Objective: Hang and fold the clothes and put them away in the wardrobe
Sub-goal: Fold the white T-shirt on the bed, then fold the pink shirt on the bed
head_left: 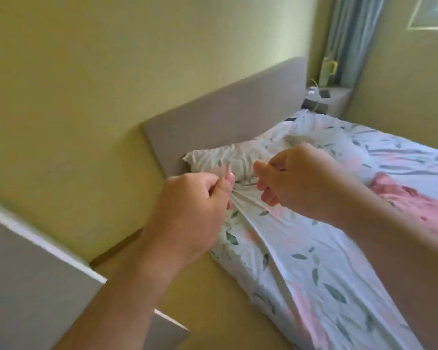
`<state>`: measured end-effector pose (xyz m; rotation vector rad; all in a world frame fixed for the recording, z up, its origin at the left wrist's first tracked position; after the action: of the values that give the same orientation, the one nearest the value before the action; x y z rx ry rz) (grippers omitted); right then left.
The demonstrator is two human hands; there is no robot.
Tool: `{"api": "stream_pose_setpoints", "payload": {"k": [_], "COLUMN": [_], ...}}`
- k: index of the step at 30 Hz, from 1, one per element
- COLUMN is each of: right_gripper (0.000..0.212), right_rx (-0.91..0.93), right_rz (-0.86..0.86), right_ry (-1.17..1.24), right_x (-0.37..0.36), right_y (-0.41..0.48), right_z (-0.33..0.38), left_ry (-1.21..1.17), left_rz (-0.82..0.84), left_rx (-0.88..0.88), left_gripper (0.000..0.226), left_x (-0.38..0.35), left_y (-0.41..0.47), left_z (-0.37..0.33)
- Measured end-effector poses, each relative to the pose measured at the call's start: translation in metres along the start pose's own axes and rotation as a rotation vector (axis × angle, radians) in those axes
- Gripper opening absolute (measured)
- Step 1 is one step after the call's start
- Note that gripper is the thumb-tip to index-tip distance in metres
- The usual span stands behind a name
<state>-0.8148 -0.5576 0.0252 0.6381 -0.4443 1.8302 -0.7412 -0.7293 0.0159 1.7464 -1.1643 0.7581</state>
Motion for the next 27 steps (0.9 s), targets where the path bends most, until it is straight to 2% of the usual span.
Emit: {"api": "stream_pose_setpoints", "payload": {"k": [6, 9, 13, 17, 20, 27], "right_gripper": [0.051, 0.053, 0.055, 0.053, 0.048, 0.029], "right_rx": [-0.397, -0.530, -0.653, -0.768, -0.848, -1.003], "right_rz": [-0.191, -0.270, -0.369, -0.446, -0.440, -0.398], "right_ry": [0.012, 0.051, 0.070, 0.097, 0.096, 0.130], "right_x": [0.016, 0.020, 0.027, 0.041, 0.052, 0.069], "right_y": [-0.043, -0.074, -0.111, -0.133, -0.136, -0.105], "right_z": [-0.121, -0.170, -0.224, -0.282, -0.340, -0.526], "left_ry": [-0.155, -0.183, -0.214, -0.228, -0.226, -0.144], "left_rz": [0.326, 0.485, 0.619, 0.777, 0.881, 0.995], "left_rx": [-0.210, -0.293, -0.393, -0.409, -0.384, -0.303], "left_gripper": [0.053, 0.053, 0.053, 0.051, 0.050, 0.030], "left_x": [-0.115, -0.161, -0.216, -0.274, -0.322, -0.444], "left_y": [0.016, 0.015, 0.009, 0.000, -0.002, -0.004], "left_z": [-0.041, -0.065, -0.107, -0.145, -0.172, -0.213]}}
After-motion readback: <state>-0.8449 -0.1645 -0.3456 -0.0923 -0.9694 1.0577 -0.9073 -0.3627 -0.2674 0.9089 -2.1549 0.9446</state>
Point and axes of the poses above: each hand's wrist, its own y-axis towards the middle knuckle, its own x-axis out of the back of the hand, z = x × y, the point moved 3 cm from there along y, towards the middle knuckle, and after that the axes turned 10 degrees about y, right-handed, at the moved point
